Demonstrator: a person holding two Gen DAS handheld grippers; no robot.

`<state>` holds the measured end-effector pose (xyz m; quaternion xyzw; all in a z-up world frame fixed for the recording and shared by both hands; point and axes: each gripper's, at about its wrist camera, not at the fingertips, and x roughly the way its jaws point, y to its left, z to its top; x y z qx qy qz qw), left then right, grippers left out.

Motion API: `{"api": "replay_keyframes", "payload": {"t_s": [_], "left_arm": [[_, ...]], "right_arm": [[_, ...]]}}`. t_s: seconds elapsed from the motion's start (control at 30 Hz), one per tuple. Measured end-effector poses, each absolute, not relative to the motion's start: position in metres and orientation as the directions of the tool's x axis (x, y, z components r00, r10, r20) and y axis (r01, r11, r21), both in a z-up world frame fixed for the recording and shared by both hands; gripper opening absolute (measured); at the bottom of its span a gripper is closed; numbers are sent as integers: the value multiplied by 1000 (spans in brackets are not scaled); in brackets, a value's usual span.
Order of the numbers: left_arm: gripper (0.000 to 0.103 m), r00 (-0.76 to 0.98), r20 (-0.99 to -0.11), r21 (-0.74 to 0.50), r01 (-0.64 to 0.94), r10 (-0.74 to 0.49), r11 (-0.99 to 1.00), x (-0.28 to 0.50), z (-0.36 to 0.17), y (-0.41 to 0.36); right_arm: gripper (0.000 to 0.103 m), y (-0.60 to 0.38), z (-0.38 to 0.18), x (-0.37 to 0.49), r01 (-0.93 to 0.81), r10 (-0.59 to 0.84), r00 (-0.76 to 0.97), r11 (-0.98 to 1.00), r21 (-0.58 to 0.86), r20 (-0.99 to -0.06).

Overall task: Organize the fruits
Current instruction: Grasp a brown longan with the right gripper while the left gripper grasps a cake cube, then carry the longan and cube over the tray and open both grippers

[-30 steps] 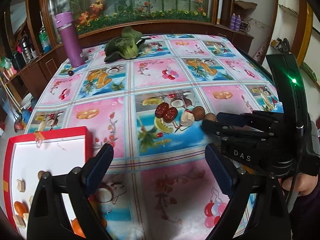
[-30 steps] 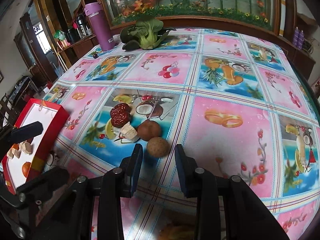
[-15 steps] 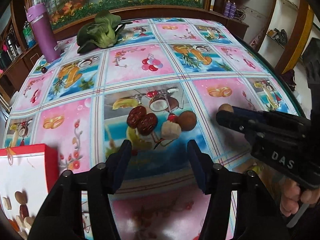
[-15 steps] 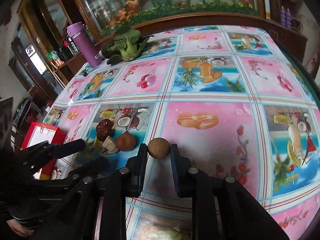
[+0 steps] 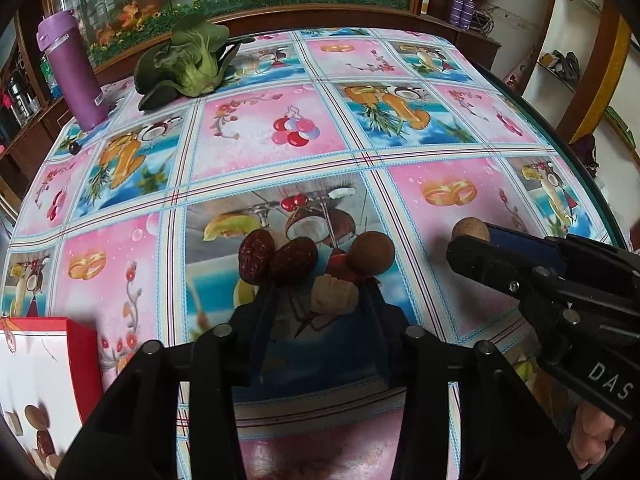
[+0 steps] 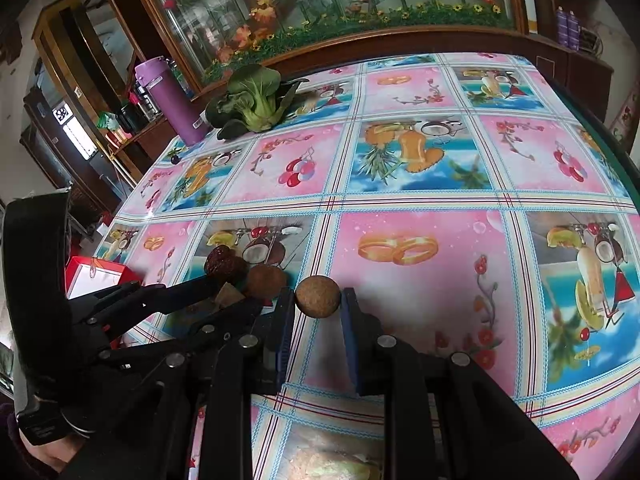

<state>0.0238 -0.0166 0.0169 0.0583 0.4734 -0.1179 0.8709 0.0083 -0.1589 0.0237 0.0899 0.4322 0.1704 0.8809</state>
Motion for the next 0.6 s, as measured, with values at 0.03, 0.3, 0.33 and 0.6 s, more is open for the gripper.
{"api": "replay_keyframes", "payload": {"t_s": [0.03, 0.3, 0.33, 0.6], "left_arm": [[40, 525, -837, -12, 262, -152, 965, 23, 17, -17], [24, 529, -832, -34, 255, -169, 966, 21, 18, -14], [24, 529, -831, -40, 251, -172, 967, 20, 18, -13], [24, 553, -813, -67, 220, -181, 973, 5, 29, -6]], "right_arm": [[22, -159, 24, 8, -222, 379, 567, 925, 307, -731], [22, -160, 24, 8, -220, 384, 573, 923, 315, -724], [22, -160, 25, 8, -221, 387, 576, 922, 318, -720], [22, -160, 25, 7, -223, 392, 584, 919, 324, -711]]}}
